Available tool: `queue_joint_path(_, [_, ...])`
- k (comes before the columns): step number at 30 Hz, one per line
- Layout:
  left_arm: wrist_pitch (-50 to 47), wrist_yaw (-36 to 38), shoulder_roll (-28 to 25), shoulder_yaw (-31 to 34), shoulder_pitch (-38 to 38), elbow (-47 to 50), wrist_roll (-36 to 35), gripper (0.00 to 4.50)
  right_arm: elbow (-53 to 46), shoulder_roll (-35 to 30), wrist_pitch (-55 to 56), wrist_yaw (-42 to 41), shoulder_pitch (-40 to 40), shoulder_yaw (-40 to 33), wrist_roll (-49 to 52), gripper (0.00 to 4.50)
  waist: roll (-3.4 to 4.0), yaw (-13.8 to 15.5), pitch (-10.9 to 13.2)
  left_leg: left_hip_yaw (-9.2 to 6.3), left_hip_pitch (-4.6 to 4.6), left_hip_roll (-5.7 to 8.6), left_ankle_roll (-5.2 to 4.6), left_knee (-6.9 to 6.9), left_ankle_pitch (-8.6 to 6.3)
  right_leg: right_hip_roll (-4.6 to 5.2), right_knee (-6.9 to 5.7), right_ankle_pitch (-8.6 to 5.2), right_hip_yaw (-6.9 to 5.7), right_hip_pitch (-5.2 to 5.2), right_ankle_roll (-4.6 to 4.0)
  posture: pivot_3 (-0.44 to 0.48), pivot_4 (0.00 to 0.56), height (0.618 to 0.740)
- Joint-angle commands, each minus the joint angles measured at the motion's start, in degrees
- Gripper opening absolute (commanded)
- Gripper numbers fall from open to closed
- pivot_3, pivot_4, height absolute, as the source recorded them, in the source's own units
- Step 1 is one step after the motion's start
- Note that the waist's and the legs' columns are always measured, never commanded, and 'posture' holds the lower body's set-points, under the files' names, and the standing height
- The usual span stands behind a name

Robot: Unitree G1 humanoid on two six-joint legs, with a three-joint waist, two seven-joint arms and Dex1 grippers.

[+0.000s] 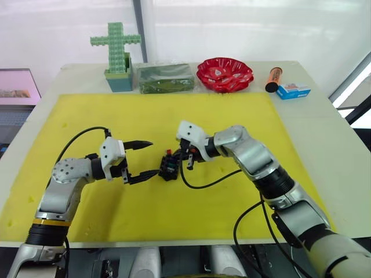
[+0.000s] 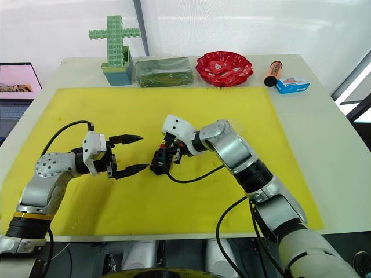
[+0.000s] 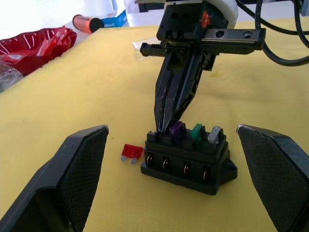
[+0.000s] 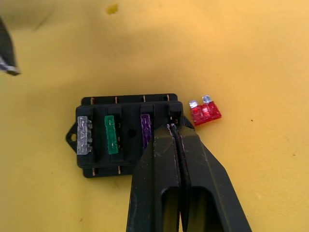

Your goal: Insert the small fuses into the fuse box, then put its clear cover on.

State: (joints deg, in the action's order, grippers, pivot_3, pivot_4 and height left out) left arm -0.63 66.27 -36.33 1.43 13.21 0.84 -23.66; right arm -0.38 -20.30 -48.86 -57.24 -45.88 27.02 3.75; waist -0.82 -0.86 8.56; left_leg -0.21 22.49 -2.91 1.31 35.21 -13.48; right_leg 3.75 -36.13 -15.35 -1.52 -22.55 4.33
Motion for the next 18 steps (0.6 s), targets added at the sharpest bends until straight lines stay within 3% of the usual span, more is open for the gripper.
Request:
queue_joint_path(1, [0.9, 0.1, -0.5, 0.9, 0.2, 1.2, -0.1, 4.5, -2.2, 0.2, -1.7, -2.4, 1.4, 3.3, 2.0, 0.04, 0.0, 0.0, 0.0, 0.0, 0.0, 0.0, 0.0, 0.0, 0.0, 0.0, 0.0, 0.0, 0.0, 0.0, -0.01, 0.0, 0.15, 0.74])
queue_joint_path(18, [0.9, -0.1, -1.1, 1.7, -0.3, 1.2, -0.3, 4.5, -2.9, 0.2, 0.2, -2.9, -0.4, 2.4, 4.0, 0.04, 0.0, -0.1, 0.0, 0.0, 0.0, -0.03, 0.0, -0.08, 0.0, -0.04, 0.0, -0.04, 0.0, -0.05, -0.07, 0.0, 0.15, 0.74])
